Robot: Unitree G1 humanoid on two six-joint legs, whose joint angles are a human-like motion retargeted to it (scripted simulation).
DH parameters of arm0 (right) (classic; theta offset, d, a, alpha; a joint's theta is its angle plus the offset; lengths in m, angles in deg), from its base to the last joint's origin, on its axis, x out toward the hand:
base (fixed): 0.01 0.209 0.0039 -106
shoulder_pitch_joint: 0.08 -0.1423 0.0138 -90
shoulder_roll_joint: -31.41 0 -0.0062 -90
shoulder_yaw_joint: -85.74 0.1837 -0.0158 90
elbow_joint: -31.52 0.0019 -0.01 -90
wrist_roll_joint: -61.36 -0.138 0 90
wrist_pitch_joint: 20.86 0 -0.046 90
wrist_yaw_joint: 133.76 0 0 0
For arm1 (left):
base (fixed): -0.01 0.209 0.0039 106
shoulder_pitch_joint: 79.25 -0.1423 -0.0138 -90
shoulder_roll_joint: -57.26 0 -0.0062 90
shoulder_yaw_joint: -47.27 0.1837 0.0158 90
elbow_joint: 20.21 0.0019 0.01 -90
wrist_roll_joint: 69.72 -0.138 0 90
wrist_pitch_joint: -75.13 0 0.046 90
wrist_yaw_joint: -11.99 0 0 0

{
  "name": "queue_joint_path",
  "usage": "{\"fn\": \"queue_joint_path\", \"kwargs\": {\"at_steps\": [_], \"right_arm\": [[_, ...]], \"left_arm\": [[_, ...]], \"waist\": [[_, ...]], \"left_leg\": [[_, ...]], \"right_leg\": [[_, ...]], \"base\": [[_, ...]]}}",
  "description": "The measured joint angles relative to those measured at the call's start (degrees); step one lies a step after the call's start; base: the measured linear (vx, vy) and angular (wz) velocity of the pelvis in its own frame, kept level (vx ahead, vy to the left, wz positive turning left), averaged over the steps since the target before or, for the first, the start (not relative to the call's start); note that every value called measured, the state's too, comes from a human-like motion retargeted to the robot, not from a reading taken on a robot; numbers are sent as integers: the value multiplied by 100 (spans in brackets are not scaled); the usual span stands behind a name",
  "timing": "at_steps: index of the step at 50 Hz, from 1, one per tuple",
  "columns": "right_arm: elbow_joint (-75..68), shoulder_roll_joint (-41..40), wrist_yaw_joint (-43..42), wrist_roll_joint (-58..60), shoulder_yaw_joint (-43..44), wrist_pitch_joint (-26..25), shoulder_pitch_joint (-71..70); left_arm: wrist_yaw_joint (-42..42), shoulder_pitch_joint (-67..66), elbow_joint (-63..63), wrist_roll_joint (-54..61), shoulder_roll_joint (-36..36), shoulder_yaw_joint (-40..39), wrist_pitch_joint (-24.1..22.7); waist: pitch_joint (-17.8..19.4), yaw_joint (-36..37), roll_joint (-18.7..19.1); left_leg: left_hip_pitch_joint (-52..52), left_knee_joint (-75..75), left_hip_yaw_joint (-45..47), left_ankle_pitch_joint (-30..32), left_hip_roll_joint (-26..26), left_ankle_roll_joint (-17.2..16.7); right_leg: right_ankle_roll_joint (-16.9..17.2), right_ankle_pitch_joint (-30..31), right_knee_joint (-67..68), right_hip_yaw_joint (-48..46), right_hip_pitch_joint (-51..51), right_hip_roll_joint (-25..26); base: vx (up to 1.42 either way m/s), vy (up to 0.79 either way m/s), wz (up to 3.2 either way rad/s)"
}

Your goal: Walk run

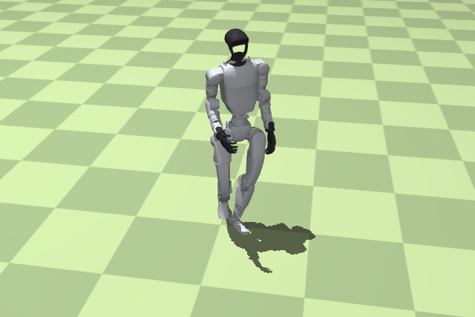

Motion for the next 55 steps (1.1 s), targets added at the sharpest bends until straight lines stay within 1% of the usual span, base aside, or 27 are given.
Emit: {"fn": "queue_joint_path", "kwargs": {"at_steps": [2, 4, 8, 12, 15, 17, 18, 20, 22, 23, 24, 25, 26, 27, 28, 30, 33, 36, 40, 43, 45, 47, 48, 50, 52, 53, 55], "right_arm": [[34, 15, -61, 44, 96, 29, 63], [72, 37, -98, 100, 158, 41, 130], [176, 8, -147, 182, 226, 51, 225], [328, 3, -115, 278, 230, 63, 183], [451, 23, -139, 410, 145, 131, 160], [520, 62, -134, 536, 66, 149, 184], [546, 65, -121, 609, 62, 150, 201], [598, 36, -113, 750, 60, 165, 260], [593, -26, -159, 775, 31, 197, 349], [561, -71, -185, 706, 71, 208, 384], [528, -109, -193, 603, 91, 194, 396], [494, -145, -192, 484, 102, 168, 396], [481, -142, -180, 402, 79, 141, 368], [472, -136, -175, 336, 61, 122, 334], [473, -120, -179, 298, 55, 118, 285], [491, -122, -212, 282, 132, 122, 172], [642, -70, -212, 248, 274, 153, 29], [820, 12, -143, 67, 401, 212, -24], [980, 151, 75, -175, 659, 238, -49], [958, 221, 209, -230, 733, 264, -84], [921, 203, 263, -223, 721, 278, -33], [893, 119, 331, -237, 690, 298, 105], [881, 50, 380, -266, 668, 310, 204], [843, -58, 490, -345, 522, 316, 401], [779, -63, 513, -426, 357, 276, 412], [775, -55, 538, -455, 284, 265, 397], [778, -59, 633, -449, 183, 264, 346]], "left_arm": [[-133, 371, -716, -152, -111, 432, -208], [-268, 746, -1326, -117, -304, 864, -413], [-460, 1345, -2361, 165, -605, 1501, -687], [-629, 1413, -3339, 685, -826, 1750, -1044], [-544, 1066, -3810, 1116, -952, 1747, -1405], [-466, 727, -3762, 1321, -932, 1625, -1672], [-488, 569, -3614, 1396, -880, 1551, -1763], [-761, 293, -3191, 1551, -718, 1342, -1719], [-1350, 6, -2761, 1773, -548, 1112, -1495], [-1649, -155, -2610, 1889, -464, 1077, -1453], [-1734, -319, -2524, 1992, -390, 1090, -1508], [-1712, -484, -2470, 2089, -322, 1128, -1613], [-1529, -617, -2475, 2143, -293, 1173, -1801], [-1362, -763, -2513, 2167, -280, 1206, -1990], [-1227, -934, -2615, 2133, -301, 1214, -2182], [-982, -1334, -2907, 1939, -315, 1233, -2408], [-913, -1774, -3331, 1978, -147, 1013, -2430], [-1010, -2051, -3788, 2431, -50, 800, -2366], [-977, -2267, -4479, 2838, -74, 653, -2430], [-639, -2222, -4914, 3025, 50, 706, -2491], [-481, -2119, -5145, 3192, 174, 783, -2494], [-361, -1940, -5301, 3354, 289, 898, -2491], [-287, -1834, -5350, 3413, 332, 973, -2502], [-130, -1603, -5459, 3518, 406, 1104, -2558], [-4, -1175, -5576, 3690, 414, 1303, -2571], [33, -925, -5660, 3795, 368, 1422, -2589], [-7, -365, -5788, 4042, 145, 1533, -2572]], "waist": [[-10, -252, 29], [-12, -488, -19], [93, -874, -331], [399, -940, -706], [625, -1055, -836], [559, -1074, -801], [467, -1132, -707], [295, -1389, -622], [167, -1586, -434], [144, -1570, -337], [136, -1552, -348], [137, -1533, -412], [116, -1605, -513], [86, -1617, -620], [39, -1510, -735], [53, -1317, -799], [198, -881, -1050], [285, -217, -1171], [430, 473, -1141], [571, 593, -1152], [584, 565, -1272], [500, 635, -1444], [425, 645, -1503], [442, 462, -1500], [657, -106, -1612], [664, -316, -1543], [530, -452, -995]], "left_leg": [[197, -67, -590, 45, -101, 0], [347, -73, -1115, 72, -210, 0], [684, 14, -2219, 36, -602, 0], [1351, -48, -2825, -29, -930, 0], [1956, -68, -3024, 82, -1072, 0], [2194, -101, -2903, 455, -1182, -32], [2227, -64, -2875, 722, -1160, -128], [2254, 190, -2980, 1456, -1157, -556], [2094, 818, -3015, 2638, -1057, -1357], [1908, 1293, -2796, 3235, -936, -1874], [1665, 1855, -2461, 3666, -835, -2375], [1394, 2461, -2070, 4015, -744, -2869], [1105, 2998, -1550, 4229, -558, -2948], [824, 3431, -1144, 4305, -441, -2916], [559, 3655, -966, 4104, -462, -2664], [-93, 4214, -760, 3305, -486, -2084], [-1085, 4415, -296, 2360, -505, -1569], [-1806, 3552, -27, 1796, -488, -1315], [-2320, 1741, 366, 1338, -292, -647], [-2301, 734, 181, 1167, -522, -615], [-2126, 452, 550, 1393, -538, -350], [-1868, 540, 866, 1217, -473, -133], [-1718, 749, 860, 781, -410, -176], [-1582, 1155, -168, 301, -638, -303], [-1163, 1584, -264, -158, -931, -275], [-947, 1570, -281, -273, -818, -289], [-791, 1462, -572, -409, -136, -437]], "right_leg": [[-229, -438, -93, -235, -375, -362], [-129, -599, -540, -141, -724, -541], [785, -314, -2196, 948, -1251, -436], [1293, -457, -3666, 1915, -1503, -515], [2197, -585, -4263, 1938, -1513, -614], [2135, -664, -4162, 1730, -1493, -559], [1744, -630, -3989, 1685, -1518, -478], [1618, -421, -3830, 694, -1377, -728], [1481, -662, -3634, 1814, -1221, -306], [1277, -983, -3412, 2432, -1197, 105], [1168, -1155, -3314, 2166, -1078, -20], [1106, -1252, -3277, 1458, -912, -413], [1069, -1368, -3335, 1208, -712, -578], [1030, -1478, -3401, 1076, -527, -682], [989, -1572, -3483, 1178, -372, -666], [894, -1719, -3654, 1121, -18, -535], [890, -1622, -4131, 1160, 482, -542], [813, -1633, -4395, 1212, 832, -312], [685, -1528, -4612, 768, 1384, 48], [711, -1105, -4643, 554, 1890, 261], [862, -512, -4507, 486, 2147, 260], [1052, 525, -4137, 341, 2229, 85], [1086, 1165, -3813, 273, 2179, 27], [1099, 2100, -2280, 714, 1743, 111], [1003, 2100, 122, 339, 1065, -357], [1137, 2100, 561, 423, 779, -232], [1141, 1969, 309, 664, 81, 685]], "base": [[66, 3, 339], [65, -6, 334], [64, -23, 279], [71, -30, 139], [87, -20, 54], [108, -6, 8], [89, 3, 52], [101, -18, 111], [111, -35, 126], [100, -31, 113], [102, -32, 106], [122, -34, 124], [125, -34, 125], [105, -31, 90], [79, -28, 43], [73, -21, 20], [91, -22, -5], [84, -20, -50], [86, -18, -11], [122, -21, 19], [115, -24, 26], [143, -25, -7], [142, -23, 1], [151, -23, 57], [129, -26, 165], [97, -31, 120], [110, -41, 14]]}}
